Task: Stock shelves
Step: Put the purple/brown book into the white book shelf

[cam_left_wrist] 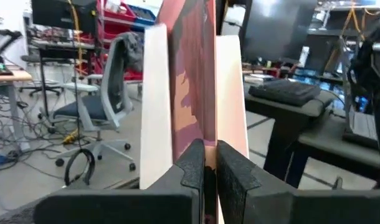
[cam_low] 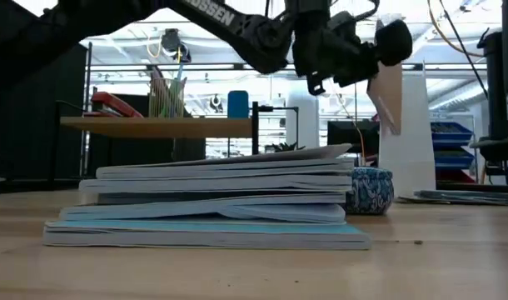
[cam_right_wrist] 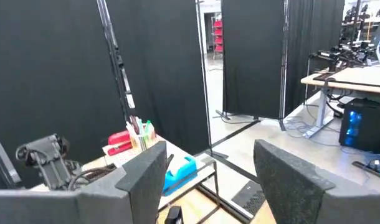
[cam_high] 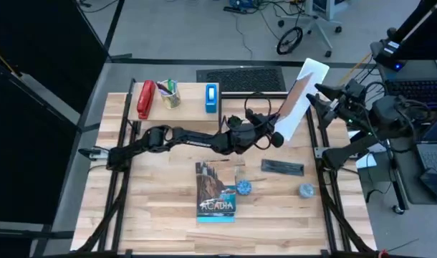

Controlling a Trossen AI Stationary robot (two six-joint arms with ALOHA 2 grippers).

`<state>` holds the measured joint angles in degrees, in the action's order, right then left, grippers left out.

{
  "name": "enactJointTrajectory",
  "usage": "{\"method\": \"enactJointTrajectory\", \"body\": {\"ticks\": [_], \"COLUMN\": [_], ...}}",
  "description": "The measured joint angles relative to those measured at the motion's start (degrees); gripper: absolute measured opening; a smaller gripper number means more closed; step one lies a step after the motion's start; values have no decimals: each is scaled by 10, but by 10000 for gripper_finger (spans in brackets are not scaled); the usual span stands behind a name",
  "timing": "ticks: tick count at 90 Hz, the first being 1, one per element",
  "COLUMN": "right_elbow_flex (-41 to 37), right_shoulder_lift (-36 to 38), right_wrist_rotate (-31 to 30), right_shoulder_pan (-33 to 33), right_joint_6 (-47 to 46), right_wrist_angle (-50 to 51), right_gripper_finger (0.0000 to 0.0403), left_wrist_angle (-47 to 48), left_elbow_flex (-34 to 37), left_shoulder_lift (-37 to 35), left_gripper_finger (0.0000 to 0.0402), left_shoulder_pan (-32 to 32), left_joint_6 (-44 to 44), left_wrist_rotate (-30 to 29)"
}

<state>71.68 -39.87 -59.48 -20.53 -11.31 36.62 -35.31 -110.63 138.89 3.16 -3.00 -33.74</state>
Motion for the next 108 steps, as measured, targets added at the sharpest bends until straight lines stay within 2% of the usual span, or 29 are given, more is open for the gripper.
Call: {"method": "enactJointTrajectory", "body": {"ticks": [18, 60, 80, 108], "right_elbow_flex": [0, 0, 0, 0], "right_shoulder_lift": [-2, -11, -12, -12], "right_wrist_rotate": [0, 0, 0, 0], "right_shoulder_pan": [0, 0, 0, 0], "right_joint_6": [0, -30, -45, -43], "right_wrist_angle": [4, 56, 73, 83], "right_gripper_finger": [219, 219, 219, 219], "left_wrist_angle": [-17, -30, 25, 82], "left_elbow_flex": [-17, -63, -64, -66], "left_shoulder_lift": [26, 111, 111, 108], "left_gripper_finger": [8, 8, 8, 8], "left_shoulder_pan": [4, 10, 10, 5], "left_joint_6": [-36, -39, -42, -43], "left_wrist_rotate": [8, 23, 25, 66]}}
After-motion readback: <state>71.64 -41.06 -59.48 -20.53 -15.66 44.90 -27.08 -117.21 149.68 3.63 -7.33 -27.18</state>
